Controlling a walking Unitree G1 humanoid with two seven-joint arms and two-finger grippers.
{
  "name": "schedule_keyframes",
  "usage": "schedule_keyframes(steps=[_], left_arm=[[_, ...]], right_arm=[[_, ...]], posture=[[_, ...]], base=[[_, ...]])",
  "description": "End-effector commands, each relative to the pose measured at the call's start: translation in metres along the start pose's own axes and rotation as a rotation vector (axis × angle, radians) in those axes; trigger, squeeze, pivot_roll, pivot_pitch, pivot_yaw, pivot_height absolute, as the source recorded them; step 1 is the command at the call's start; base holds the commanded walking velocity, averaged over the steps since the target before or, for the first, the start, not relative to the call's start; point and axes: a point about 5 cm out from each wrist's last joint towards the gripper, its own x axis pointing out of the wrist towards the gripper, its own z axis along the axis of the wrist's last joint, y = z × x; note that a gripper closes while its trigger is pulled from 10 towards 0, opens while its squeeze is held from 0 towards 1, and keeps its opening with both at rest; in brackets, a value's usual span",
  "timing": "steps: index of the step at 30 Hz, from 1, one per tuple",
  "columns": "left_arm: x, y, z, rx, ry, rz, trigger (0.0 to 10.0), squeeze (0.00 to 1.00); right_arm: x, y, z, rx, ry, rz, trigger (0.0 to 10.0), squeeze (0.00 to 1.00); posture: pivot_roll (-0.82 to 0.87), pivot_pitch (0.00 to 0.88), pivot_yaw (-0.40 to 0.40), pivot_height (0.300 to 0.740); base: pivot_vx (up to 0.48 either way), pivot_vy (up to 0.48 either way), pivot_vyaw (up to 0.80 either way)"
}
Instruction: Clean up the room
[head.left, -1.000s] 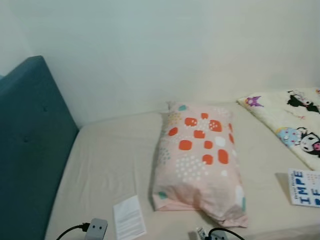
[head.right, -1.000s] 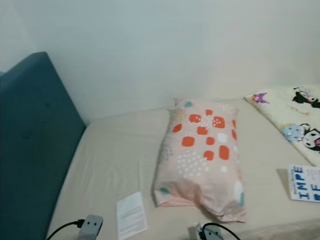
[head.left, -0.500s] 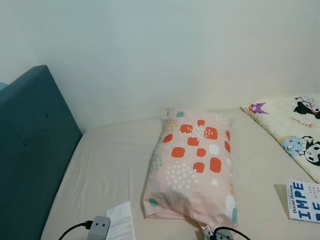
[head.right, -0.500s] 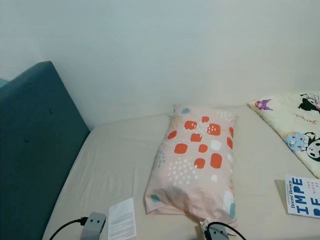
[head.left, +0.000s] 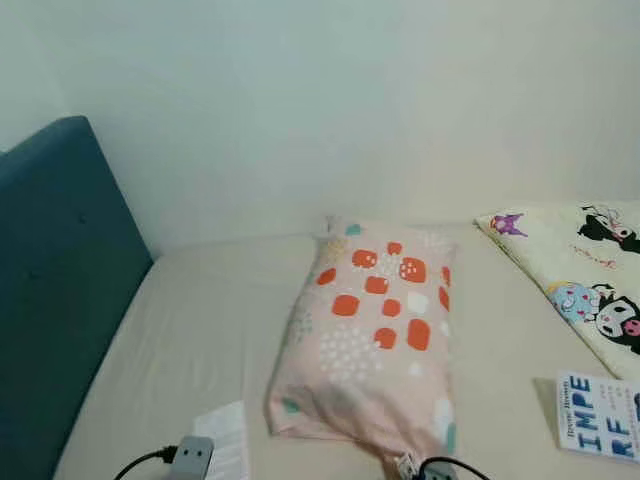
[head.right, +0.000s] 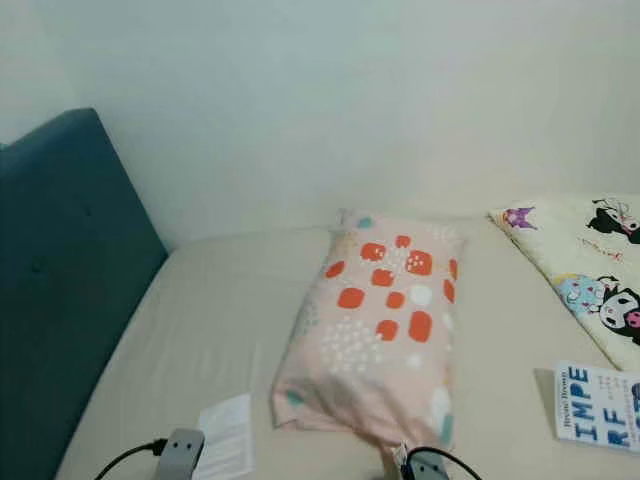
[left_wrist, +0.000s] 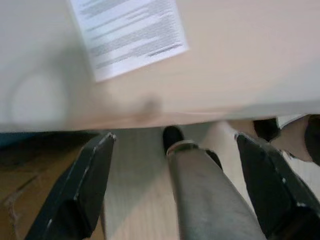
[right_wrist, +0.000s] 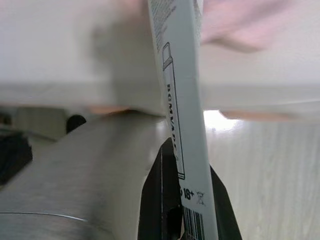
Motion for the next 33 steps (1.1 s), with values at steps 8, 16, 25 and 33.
schedule_keyframes(steps=[8,16,25,33], left_arm=[[0.002,0.010,0.049,-0.344,-0.167,-0.002,10.0,0.00],[0.001,0.019,0.074,-0.497,-0.247,0.026,10.0,0.00],[0.000,0.032,0.060,-0.660,-0.190,0.128,10.0,0.00],[-0.007,0.057,0.017,-0.537,-0.025,0.327,10.0,0.00]], right_arm=[[-0.001,-0.008,0.076,0.171,-0.260,-0.035,10.0,0.00],[-0.009,-0.018,0.124,0.194,-0.406,-0.045,10.0,0.00],[-0.024,-0.022,0.172,0.240,-0.577,-0.014,10.0,0.00],[-0.025,0.069,0.170,-0.078,-0.543,0.596,10.0,0.00]], posture=[[-0.15,0.000,0.057,0.732],[-0.16,0.000,0.053,0.732],[-0.19,0.030,0.066,0.732],[-0.19,0.046,0.063,0.732]], base=[[0.000,0.000,0.00],[0.000,0.000,0.00],[0.000,0.000,0.00],[0.000,0.000,0.00]])
